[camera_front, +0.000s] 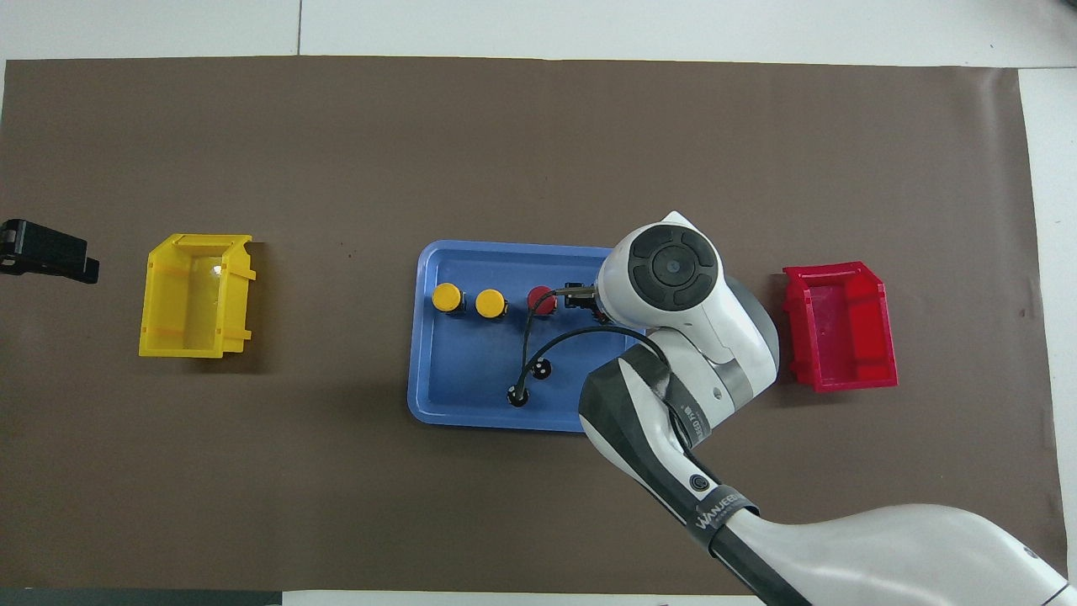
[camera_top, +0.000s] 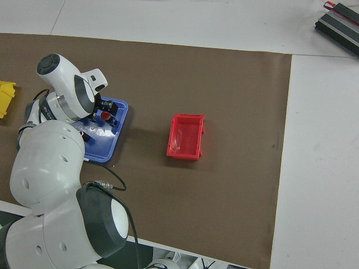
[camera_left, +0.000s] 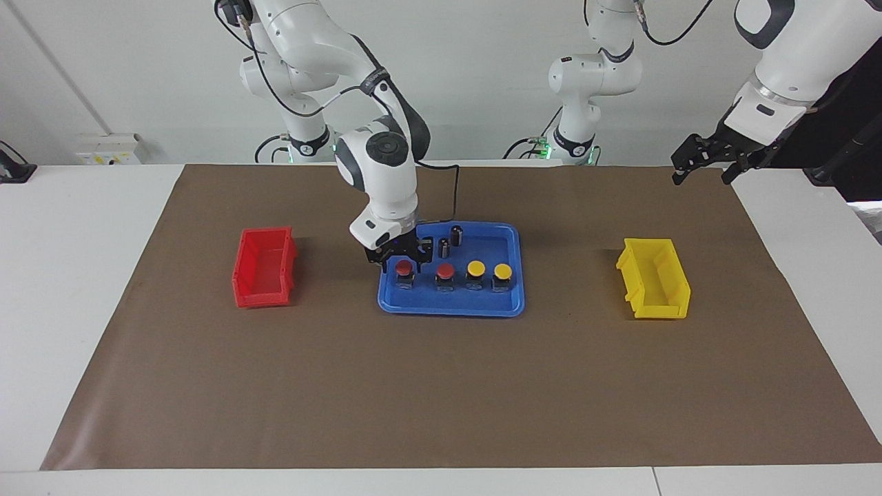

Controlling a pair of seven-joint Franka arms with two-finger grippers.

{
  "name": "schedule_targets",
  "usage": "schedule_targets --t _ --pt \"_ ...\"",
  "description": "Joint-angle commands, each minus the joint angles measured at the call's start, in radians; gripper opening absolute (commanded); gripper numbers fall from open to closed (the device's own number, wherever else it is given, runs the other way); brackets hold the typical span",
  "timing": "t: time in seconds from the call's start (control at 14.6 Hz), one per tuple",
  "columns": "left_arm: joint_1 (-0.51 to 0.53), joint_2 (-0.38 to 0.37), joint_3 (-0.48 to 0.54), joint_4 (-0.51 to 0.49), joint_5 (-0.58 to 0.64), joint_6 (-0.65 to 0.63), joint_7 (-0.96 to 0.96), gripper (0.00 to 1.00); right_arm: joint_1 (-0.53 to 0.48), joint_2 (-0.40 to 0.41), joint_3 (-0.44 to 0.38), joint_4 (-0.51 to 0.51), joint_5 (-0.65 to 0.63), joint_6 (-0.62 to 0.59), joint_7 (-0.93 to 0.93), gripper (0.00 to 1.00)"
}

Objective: Sort red and yellow buttons by color
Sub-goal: 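Grasp and lift the red button with the right gripper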

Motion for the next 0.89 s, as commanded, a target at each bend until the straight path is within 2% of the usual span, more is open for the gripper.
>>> schedule_targets --t 0.0,0.14,0.34,0.48,0.62,0.69,0.82 --pt "-0.011 -0.019 0.001 -0.012 0.022 0.008 0.103 1.00 -0.016 -0.028 0.010 -0.040 -0.011 0.033 -0.020 0.68" --pt "-0.009 -0.021 0.001 -0.012 0.020 0.015 0.190 1.00 -0.016 -0.029 0.010 -0.050 -0.011 0.037 -0.028 0.66" --pt "-0.005 -0.023 0.005 -0.018 0.019 0.018 0.189 1.00 -0.015 -0.038 0.010 -0.077 -0.011 0.063 -0.042 0.63" --pt "0.005 -0.027 0.008 -0.021 0.020 0.014 0.186 1.00 -0.015 -0.038 0.010 -0.077 -0.011 0.063 -0.042 0.49" --pt "0.008 -0.029 0.011 -0.012 0.029 0.017 0.184 1.00 -0.016 -0.035 0.010 -0.065 -0.011 0.050 -0.042 0.29" --pt "0.002 -0.030 0.011 -0.010 0.052 0.018 0.166 1.00 -0.012 -0.029 0.010 -0.036 -0.009 0.037 -0.042 0.24" --pt "-0.003 -0.048 0.004 -0.013 0.072 0.020 0.129 1.00 -0.015 -0.026 0.011 0.053 -0.009 -0.054 -0.046 0.23"
